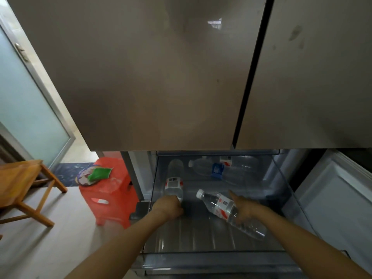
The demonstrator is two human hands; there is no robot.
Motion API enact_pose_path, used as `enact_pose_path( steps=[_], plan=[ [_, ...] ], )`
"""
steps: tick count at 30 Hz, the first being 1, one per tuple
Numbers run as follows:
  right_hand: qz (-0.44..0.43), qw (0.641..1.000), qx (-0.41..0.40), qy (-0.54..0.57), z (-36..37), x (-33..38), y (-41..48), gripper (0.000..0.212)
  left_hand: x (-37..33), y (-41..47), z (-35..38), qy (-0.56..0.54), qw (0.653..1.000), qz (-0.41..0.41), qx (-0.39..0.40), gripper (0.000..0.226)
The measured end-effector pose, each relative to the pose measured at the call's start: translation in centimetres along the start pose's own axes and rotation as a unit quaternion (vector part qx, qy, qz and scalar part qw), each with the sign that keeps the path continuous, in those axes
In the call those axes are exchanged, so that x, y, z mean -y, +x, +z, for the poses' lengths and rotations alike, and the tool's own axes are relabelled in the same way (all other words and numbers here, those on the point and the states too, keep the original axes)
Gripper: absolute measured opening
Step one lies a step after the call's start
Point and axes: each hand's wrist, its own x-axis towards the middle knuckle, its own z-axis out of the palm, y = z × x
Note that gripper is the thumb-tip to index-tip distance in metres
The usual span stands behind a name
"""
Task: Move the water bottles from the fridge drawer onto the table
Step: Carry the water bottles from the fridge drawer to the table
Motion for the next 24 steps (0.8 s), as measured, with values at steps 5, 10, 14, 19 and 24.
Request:
enact_pose_path(
  steps=[5, 10, 14, 19, 24],
  plan=[
    [-0.035, 0.995, -0.087, -0.033, 0.4, 4.0, 1.5, 0.110, -0.1, -1.6, -2.4, 0.053, 0.995, 0.053, -0.073, 0.030],
    [-0.047, 0.990, -0.072, -0.113, 0.6, 5.6, 2.4, 0.102, -1.4, -4.3, -6.0, 0.123, 0.975, 0.101, -0.153, 0.026],
    [-0.057, 0.992, -0.070, -0.093, 0.0, 5.2, 2.0, 0.098, -1.6, -5.3, -7.9, 0.140, 0.966, 0.085, -0.200, 0.028],
    [-0.100, 0.986, -0.119, 0.058, -2.1, 3.3, -0.2, 0.090, -1.0, -5.6, -10.0, 0.148, 0.970, 0.124, -0.147, 0.022],
    [-0.168, 0.924, -0.197, 0.283, -4.3, -0.6, -3.8, 0.099, -1.8, -5.0, -11.3, 0.101, 0.981, 0.138, -0.086, 0.010]
  ],
)
